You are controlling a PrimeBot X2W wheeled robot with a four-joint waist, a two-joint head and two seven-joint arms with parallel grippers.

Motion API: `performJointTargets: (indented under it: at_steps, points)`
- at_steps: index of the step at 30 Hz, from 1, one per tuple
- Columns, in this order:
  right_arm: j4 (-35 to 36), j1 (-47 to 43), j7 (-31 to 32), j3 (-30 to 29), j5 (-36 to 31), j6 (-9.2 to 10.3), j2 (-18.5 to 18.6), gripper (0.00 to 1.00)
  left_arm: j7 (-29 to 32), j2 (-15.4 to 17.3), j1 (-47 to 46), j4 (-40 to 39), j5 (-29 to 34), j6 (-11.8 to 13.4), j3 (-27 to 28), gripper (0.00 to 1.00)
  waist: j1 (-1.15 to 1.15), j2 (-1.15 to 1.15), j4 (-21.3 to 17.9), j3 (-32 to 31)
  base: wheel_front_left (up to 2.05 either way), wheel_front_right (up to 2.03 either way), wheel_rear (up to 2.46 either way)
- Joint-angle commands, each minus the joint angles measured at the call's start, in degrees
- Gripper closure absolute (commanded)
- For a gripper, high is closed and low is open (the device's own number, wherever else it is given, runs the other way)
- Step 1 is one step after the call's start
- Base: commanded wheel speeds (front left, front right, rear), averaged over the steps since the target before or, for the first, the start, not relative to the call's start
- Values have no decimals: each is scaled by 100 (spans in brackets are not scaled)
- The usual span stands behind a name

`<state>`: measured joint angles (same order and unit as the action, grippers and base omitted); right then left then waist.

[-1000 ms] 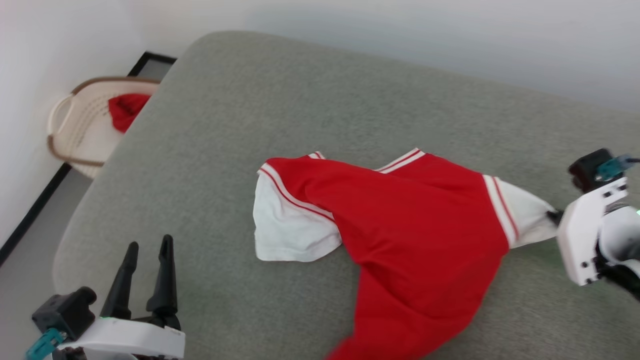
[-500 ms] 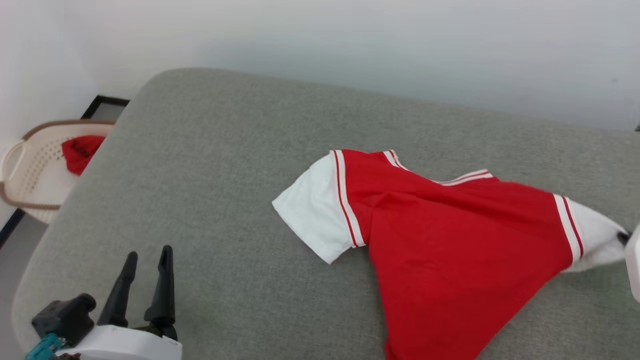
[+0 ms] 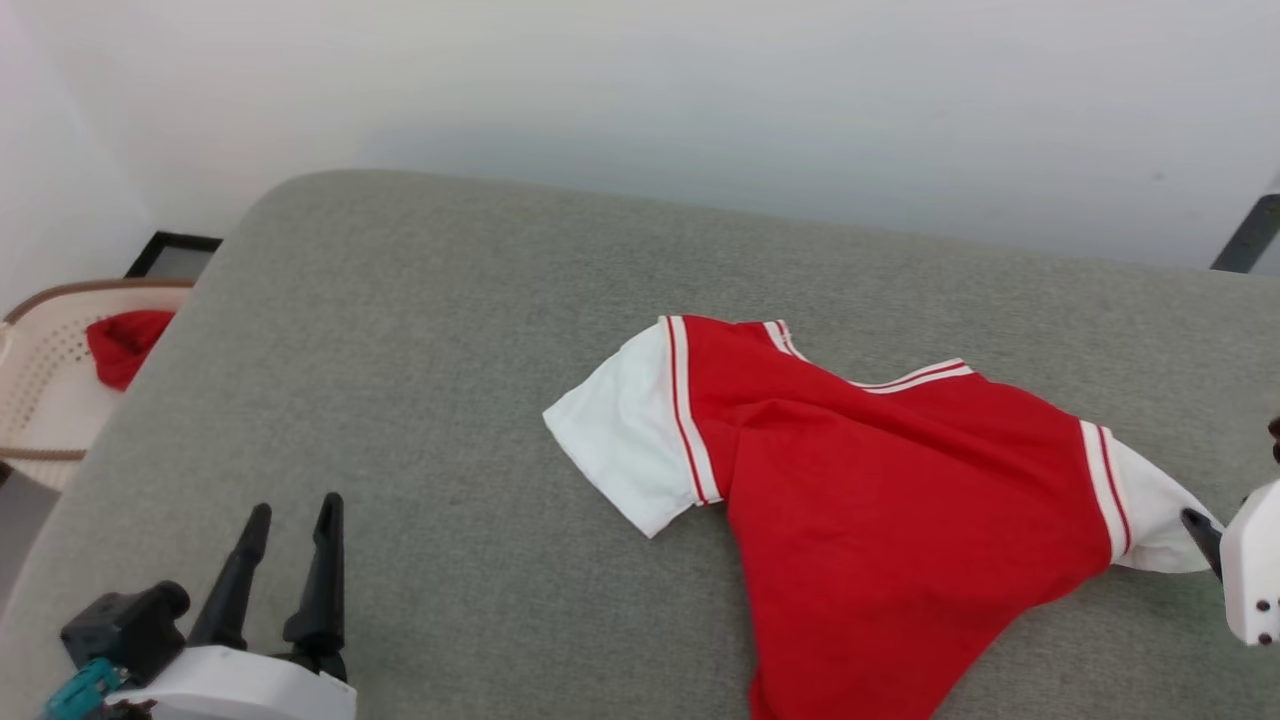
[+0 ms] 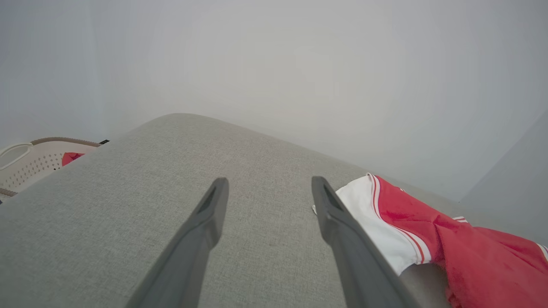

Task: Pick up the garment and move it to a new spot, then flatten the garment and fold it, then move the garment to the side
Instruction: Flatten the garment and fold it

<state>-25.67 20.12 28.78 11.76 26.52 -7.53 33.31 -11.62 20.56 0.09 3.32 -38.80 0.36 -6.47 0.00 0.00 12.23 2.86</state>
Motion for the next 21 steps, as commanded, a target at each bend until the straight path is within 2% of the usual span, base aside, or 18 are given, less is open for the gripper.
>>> performJointTargets:
  at_steps: [1, 7, 11, 21]
  points:
    - [-1, 91, -40, 16, -35, 7, -16, 0, 23, 43, 60, -36, -7, 26, 23, 0, 0, 0, -85, -38, 0, 0, 0]
    - [307, 148, -190, 12, 8, 7, -56, 0, 134, 183, 120, -181, -45, 53, 84, 0, 0, 0, -354, -128, 0, 0, 0]
    - [724, -45, -383, -146, 52, 7, -217, 0, 228, 304, 145, -295, -96, 69, 164, 0, 0, 0, -583, -208, 0, 0, 0]
    - [2013, -957, -940, -723, -210, 7, -957, 0, 605, 655, 178, -578, -255, 132, 364, 0, 0, 0, -1203, -361, 0, 0, 0]
